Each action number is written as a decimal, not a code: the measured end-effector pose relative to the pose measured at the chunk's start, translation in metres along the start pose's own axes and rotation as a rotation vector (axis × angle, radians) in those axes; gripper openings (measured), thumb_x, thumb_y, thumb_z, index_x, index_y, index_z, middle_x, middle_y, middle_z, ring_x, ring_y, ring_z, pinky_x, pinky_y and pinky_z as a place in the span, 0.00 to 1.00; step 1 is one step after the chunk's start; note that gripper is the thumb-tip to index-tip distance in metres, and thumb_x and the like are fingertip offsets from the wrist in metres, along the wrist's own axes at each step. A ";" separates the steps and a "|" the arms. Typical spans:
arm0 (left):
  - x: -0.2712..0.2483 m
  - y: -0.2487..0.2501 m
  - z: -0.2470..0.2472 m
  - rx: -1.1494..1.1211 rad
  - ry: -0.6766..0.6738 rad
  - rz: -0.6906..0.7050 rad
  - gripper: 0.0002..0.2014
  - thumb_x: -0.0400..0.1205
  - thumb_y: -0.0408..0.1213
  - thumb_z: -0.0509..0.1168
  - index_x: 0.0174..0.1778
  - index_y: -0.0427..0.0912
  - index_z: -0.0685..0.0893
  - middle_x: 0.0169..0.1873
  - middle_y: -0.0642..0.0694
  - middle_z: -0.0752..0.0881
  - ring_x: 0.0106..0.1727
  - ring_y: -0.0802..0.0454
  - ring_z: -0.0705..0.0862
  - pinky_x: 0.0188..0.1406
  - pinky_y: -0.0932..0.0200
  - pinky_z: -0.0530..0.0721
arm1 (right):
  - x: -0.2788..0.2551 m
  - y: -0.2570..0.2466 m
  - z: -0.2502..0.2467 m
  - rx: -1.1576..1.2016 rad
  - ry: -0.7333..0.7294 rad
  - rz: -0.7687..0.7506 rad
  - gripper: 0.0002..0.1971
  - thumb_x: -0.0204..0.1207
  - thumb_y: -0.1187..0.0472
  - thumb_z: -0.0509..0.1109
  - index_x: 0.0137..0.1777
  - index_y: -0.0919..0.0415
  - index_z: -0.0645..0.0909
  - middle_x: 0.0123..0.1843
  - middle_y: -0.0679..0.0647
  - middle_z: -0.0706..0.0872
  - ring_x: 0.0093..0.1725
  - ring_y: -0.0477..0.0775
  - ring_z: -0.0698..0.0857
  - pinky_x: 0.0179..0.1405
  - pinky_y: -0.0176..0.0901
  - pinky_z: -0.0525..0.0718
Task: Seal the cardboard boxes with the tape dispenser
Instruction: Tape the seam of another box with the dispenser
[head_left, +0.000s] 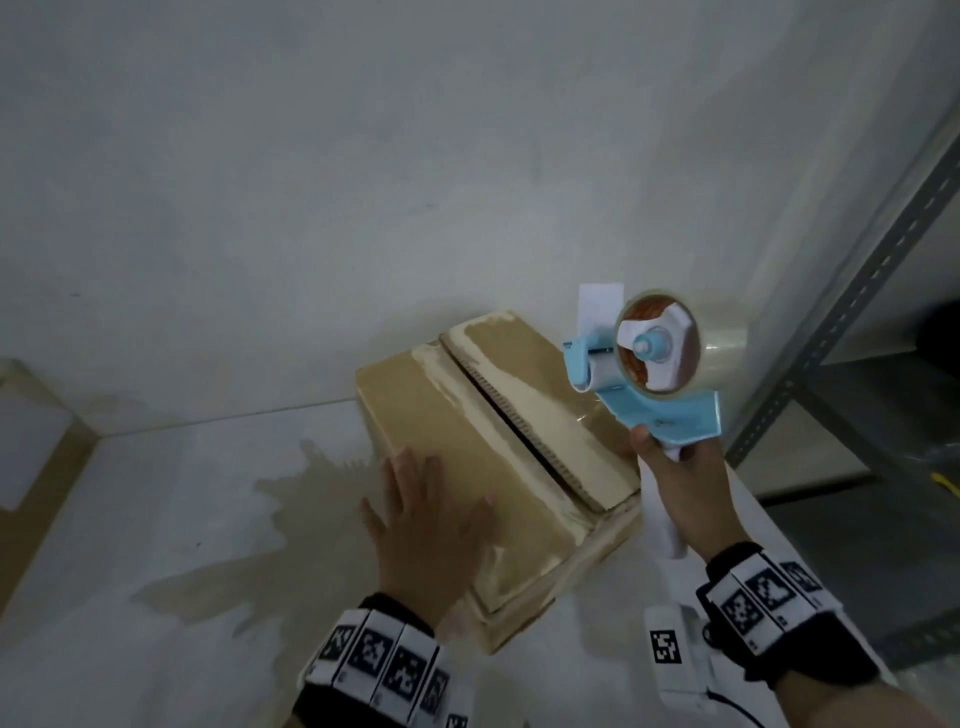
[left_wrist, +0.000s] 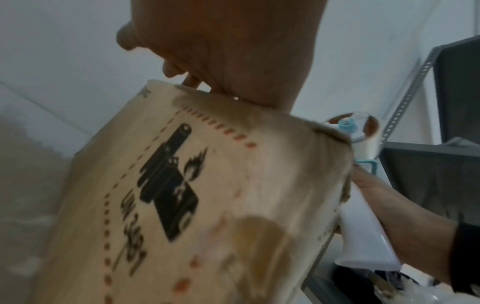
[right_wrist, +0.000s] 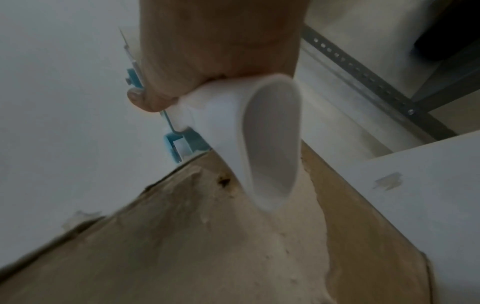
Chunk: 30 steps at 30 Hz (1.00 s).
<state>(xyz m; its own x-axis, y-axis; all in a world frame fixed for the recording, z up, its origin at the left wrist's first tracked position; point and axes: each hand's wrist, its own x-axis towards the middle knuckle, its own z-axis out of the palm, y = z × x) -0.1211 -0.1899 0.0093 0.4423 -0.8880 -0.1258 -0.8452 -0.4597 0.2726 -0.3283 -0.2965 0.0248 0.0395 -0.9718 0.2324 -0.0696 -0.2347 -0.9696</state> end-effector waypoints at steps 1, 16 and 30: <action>-0.010 -0.005 -0.008 0.050 0.033 0.017 0.45 0.74 0.69 0.34 0.76 0.39 0.65 0.77 0.31 0.63 0.79 0.33 0.60 0.71 0.25 0.58 | -0.004 -0.001 0.004 0.005 -0.028 0.001 0.14 0.73 0.64 0.72 0.56 0.50 0.76 0.53 0.39 0.83 0.52 0.31 0.82 0.59 0.40 0.77; -0.061 -0.093 -0.069 -0.090 0.375 0.055 0.25 0.73 0.62 0.56 0.30 0.43 0.84 0.27 0.45 0.86 0.30 0.44 0.86 0.33 0.57 0.80 | -0.071 -0.016 0.015 0.169 -0.448 -0.053 0.10 0.67 0.65 0.78 0.43 0.52 0.81 0.32 0.33 0.88 0.32 0.32 0.84 0.33 0.23 0.81; -0.003 -0.128 -0.075 0.137 -0.137 -0.109 0.43 0.72 0.72 0.53 0.80 0.59 0.46 0.75 0.41 0.65 0.73 0.38 0.67 0.68 0.40 0.68 | -0.062 -0.098 0.058 0.262 -0.534 -0.209 0.20 0.59 0.34 0.75 0.42 0.48 0.85 0.36 0.52 0.87 0.28 0.54 0.83 0.29 0.39 0.83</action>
<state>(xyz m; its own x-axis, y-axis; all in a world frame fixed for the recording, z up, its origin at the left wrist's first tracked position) 0.0085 -0.1273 0.0465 0.4961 -0.8223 -0.2786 -0.8318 -0.5422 0.1192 -0.2664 -0.2118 0.1012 0.5227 -0.7451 0.4141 0.2371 -0.3395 -0.9102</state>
